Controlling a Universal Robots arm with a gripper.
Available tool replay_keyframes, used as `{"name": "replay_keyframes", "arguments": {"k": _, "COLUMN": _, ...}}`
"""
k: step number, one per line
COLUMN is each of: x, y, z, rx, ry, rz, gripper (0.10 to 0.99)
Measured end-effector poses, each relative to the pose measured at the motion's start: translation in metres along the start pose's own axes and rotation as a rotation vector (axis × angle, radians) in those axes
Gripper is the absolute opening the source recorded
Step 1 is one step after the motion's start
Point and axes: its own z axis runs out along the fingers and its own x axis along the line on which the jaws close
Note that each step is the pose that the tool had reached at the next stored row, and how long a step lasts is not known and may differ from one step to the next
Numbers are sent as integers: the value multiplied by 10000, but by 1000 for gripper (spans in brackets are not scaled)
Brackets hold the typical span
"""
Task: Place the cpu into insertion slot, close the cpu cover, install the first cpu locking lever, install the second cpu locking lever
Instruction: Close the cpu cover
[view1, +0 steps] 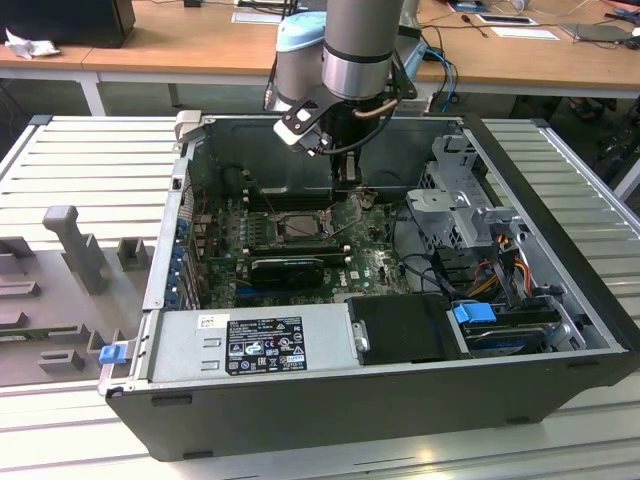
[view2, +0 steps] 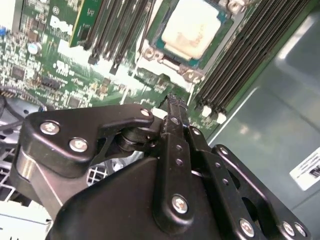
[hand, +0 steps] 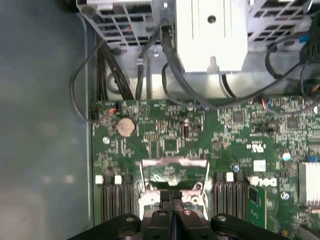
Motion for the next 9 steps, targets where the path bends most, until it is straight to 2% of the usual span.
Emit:
{"name": "replay_keyframes", "arguments": {"k": 3, "x": 3, "y": 94, "z": -3, "rx": -1, "ry": 1, "rz": -1, "gripper": 106}}
{"name": "replay_keyframes", "arguments": {"k": 5, "x": 7, "y": 213, "z": -2, "rx": 4, "ry": 15, "rz": -72, "gripper": 106}}
{"name": "replay_keyframes", "arguments": {"k": 8, "x": 9, "y": 300, "z": 0, "rx": 23, "ry": 21, "rz": -441, "gripper": 106}}
{"name": "replay_keyframes", "arguments": {"k": 9, "x": 11, "y": 351, "z": 1, "rx": 31, "ry": 24, "rz": -558, "gripper": 106}}
